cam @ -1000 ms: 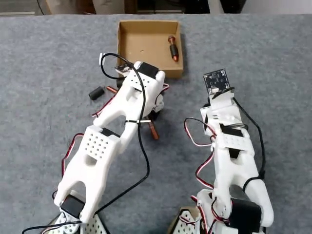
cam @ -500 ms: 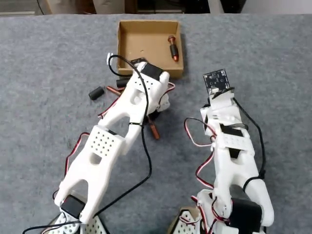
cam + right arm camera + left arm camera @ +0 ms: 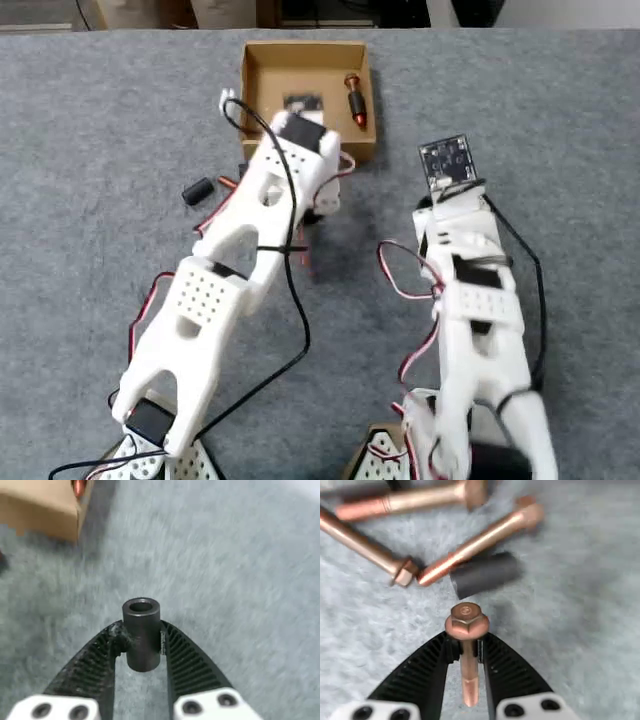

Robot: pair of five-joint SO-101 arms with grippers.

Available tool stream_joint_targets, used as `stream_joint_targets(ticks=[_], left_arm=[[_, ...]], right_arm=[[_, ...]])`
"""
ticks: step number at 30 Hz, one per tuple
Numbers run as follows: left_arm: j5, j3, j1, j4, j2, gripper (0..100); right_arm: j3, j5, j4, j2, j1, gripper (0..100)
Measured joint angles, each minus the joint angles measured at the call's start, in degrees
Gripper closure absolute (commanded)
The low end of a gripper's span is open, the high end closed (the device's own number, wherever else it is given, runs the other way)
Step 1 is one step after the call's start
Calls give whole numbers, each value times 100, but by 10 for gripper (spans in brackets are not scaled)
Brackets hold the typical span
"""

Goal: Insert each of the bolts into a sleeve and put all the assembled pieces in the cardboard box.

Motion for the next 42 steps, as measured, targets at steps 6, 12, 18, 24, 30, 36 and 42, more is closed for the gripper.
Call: stream_joint_targets(ticks=[6,12,18,24,30,36,42], left_arm=[[-932,1073,-70,0,-1644,983],[-1143,2664,-26,-9,-3727,983],[-1169,4633,53,-862,-5802,983],[-1178,6884,-360,-2136,-7956,982],[-1512,8914,-1152,-3780,-9943,982],[-2286,10084,-1064,-5029,-11226,982],[-2690,10259,-422,-5538,-11587,982]], right_arm=[[1055,308,967,-2400,-325,996],[1275,185,3587,-5468,-791,996],[1714,-730,4404,-6892,-1802,996],[2435,-1943,3077,-6910,-2787,996],[2971,-2514,2101,-6919,-3710,996],[2971,-2576,2013,-6919,-3815,997],[2971,-2576,1758,-6919,-3815,997]])
